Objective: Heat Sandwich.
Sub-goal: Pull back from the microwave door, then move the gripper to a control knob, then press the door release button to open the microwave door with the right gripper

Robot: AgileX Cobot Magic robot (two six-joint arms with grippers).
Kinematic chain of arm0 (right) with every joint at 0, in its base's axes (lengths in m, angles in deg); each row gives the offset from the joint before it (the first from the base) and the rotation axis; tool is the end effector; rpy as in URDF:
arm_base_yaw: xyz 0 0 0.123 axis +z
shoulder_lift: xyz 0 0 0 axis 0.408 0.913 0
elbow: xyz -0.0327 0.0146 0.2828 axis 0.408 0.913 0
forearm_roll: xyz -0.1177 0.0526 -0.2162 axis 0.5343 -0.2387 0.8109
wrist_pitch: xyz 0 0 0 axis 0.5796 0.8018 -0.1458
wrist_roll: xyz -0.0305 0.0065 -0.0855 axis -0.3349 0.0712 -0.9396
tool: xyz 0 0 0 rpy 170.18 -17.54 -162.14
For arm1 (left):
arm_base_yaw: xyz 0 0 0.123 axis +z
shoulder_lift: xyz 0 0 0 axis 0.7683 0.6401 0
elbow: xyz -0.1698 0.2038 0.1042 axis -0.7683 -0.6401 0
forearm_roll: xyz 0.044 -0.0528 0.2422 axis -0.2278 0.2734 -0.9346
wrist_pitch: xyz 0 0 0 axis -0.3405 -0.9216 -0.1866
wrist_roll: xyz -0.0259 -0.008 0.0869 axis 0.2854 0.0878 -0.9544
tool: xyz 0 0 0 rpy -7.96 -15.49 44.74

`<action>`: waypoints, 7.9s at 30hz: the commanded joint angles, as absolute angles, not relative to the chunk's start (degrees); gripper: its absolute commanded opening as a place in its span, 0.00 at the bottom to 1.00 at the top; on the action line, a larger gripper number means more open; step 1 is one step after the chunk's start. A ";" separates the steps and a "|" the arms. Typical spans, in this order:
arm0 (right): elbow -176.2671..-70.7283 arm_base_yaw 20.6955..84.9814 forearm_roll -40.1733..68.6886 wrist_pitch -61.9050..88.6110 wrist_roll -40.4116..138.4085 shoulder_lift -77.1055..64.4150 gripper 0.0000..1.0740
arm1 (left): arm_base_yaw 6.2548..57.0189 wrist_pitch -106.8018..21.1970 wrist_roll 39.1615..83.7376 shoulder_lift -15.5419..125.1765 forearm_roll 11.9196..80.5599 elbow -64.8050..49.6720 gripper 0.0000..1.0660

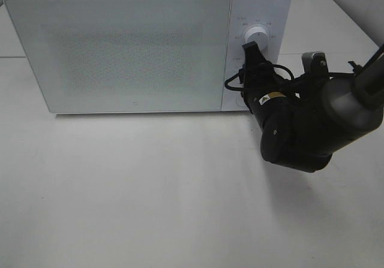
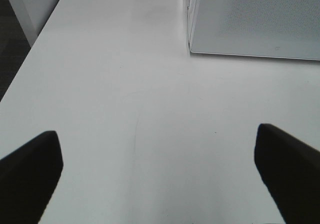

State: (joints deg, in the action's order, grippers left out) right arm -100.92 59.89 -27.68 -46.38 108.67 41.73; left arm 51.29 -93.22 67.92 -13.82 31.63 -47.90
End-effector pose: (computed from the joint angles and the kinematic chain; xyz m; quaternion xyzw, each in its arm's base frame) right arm 0.3179 0.1623 0.1225 0.4471 0.6137 0.3701 0.5353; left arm -0.0084 -0.0001 0.2823 -0.0280 0.8497 -0.0074 0.5265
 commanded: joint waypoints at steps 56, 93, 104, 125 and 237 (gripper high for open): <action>-102.13 59.54 -23.44 -56.92 134.11 40.64 0.62 | 51.46 -92.76 67.92 -14.97 32.03 -48.13 0.94; -83.85 59.66 -13.70 -46.44 135.14 30.38 0.64 | 51.46 -92.76 67.92 -14.97 32.03 -48.13 0.94; -80.18 59.54 -5.80 -31.08 127.35 22.59 0.64 | 51.46 -92.76 67.92 -14.97 32.03 -48.13 0.94; -80.18 59.48 -5.57 6.85 74.87 10.16 0.64 | 51.46 -92.76 67.92 -14.97 32.03 -48.13 0.94; -87.40 27.86 19.82 65.46 58.31 -70.06 0.71 | 51.46 -92.76 67.92 -14.22 32.03 -48.13 0.94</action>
